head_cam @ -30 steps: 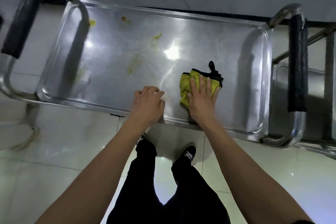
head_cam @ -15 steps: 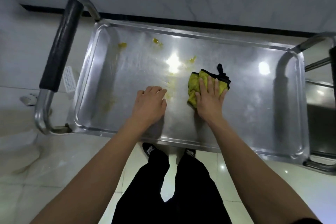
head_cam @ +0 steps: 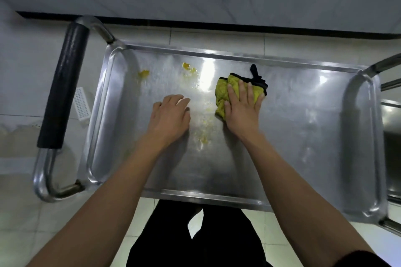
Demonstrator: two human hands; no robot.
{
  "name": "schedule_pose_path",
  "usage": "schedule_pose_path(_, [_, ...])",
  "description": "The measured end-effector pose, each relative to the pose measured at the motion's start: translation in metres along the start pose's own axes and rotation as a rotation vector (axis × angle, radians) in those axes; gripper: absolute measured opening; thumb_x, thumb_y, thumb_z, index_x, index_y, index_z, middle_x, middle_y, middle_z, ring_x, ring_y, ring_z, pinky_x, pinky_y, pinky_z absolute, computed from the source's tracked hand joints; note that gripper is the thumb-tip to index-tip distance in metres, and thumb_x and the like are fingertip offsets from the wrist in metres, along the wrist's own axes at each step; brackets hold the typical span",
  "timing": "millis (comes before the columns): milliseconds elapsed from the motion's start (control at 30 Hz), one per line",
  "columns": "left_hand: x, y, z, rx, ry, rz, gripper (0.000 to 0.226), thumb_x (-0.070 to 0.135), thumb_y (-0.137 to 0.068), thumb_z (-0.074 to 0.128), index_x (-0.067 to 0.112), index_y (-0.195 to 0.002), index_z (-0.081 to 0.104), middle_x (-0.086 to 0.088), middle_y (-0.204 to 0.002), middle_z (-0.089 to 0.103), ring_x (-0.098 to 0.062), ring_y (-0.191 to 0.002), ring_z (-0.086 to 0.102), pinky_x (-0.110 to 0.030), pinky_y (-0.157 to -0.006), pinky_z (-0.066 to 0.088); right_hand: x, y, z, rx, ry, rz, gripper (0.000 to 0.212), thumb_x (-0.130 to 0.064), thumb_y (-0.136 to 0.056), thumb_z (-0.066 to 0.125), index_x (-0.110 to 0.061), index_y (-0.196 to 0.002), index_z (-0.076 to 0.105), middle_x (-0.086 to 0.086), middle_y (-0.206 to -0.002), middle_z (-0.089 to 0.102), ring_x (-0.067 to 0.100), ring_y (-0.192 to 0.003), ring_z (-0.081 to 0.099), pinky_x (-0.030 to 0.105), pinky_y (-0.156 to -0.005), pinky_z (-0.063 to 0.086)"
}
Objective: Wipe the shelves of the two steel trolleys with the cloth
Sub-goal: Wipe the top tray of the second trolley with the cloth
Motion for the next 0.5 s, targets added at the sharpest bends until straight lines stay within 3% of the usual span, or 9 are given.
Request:
schedule_pose_path(233, [-0.049,-0.025,-0.023,0.071,0.083,-0.085,0.047,0.028,-0.101,0.047,0.018,-0.147,0.048,-0.006,-0.155,0.042,-0.025,-0.145,0.031,-0.049,-0.116,0.027,-0.032,-0.037,-0.005,-0.002,-0.012,-0.019,0.057,-0.040,-0.103,0.032,-0.029,-0.158,0.024,0.005,-0.168,0.011,0.030,-0.155,0.000,0.065,-0.119,-0.004])
schedule_pose_path(367, [-0.097,-0.027,-0.045,0.134,0.098,-0.152,0.046,0.026,-0.099,0.050,0.017,-0.144,0.050,-0.005,-0.153,0.044,-0.026,-0.142,0.035,-0.050,-0.112,0.032,-0.055,-0.052,-0.005,0.016,0.005,-0.021,0.057,-0.038,-0.102,0.035,-0.028,-0.157,0.027,0.005,-0.168,0.013,0.030,-0.155,0.002,0.065,-0.119,-0.004])
schedule_pose_path(500, [-0.139,-0.028,-0.053,0.089,-0.001,-0.184,0.035,0.030,-0.097,0.045,0.017,-0.129,0.056,-0.006,-0.141,0.052,-0.027,-0.134,0.040,-0.054,-0.107,0.036,-0.086,-0.062,-0.004,0.024,0.012,-0.021,0.056,-0.036,-0.103,0.037,-0.027,-0.158,0.027,0.005,-0.168,0.013,0.030,-0.155,0.001,0.064,-0.120,-0.005])
Point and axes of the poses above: each hand's wrist, its own y-axis away from the middle knuckle, its own z-axis out of the palm, x = y × z, the point moved 7 cm from there along -y, towards the middle knuckle
